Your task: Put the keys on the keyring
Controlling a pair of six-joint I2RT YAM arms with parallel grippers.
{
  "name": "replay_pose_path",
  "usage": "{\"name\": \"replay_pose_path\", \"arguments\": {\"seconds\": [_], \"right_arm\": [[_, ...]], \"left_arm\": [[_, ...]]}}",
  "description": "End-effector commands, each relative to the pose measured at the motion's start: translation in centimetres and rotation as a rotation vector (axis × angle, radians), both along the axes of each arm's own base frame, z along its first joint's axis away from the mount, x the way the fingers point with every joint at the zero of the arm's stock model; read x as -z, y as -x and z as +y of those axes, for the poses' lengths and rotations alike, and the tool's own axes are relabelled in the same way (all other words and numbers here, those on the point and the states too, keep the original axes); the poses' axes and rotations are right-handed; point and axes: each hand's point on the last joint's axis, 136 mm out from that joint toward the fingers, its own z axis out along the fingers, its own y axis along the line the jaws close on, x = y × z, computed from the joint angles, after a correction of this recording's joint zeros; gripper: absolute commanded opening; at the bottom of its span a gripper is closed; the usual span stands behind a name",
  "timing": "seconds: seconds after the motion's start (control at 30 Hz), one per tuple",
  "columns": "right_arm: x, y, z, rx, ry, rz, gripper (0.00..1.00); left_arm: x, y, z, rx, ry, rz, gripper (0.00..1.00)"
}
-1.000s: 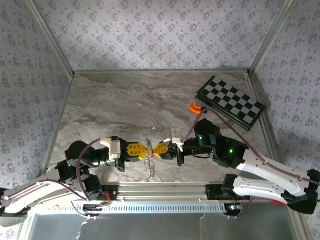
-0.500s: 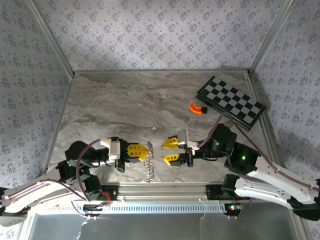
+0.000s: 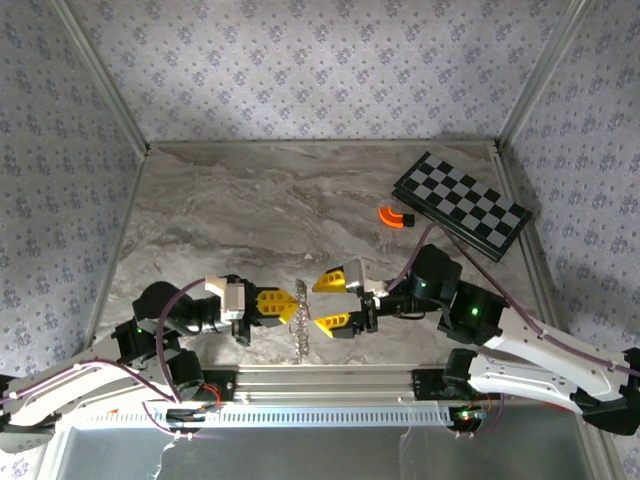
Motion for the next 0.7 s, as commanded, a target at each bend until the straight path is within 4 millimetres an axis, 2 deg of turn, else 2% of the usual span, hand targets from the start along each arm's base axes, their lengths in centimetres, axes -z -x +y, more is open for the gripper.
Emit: {"name": "replay_pose_path", "arguments": {"seconds": [0.0,0.67], "right_arm": [[-1.9,0.3,0.1,-0.014,-0.041,0.002,0.57],[-0.1,-0.1,1.1,-0.019,-0.001,0.036,0.13]], "left_arm": [[-2.5,0.6,1.0,0.002,0.067,-0.045,0.0],[-2.5,0.6,1.1,-0.005,0.077,-0.043,0.0]]}}
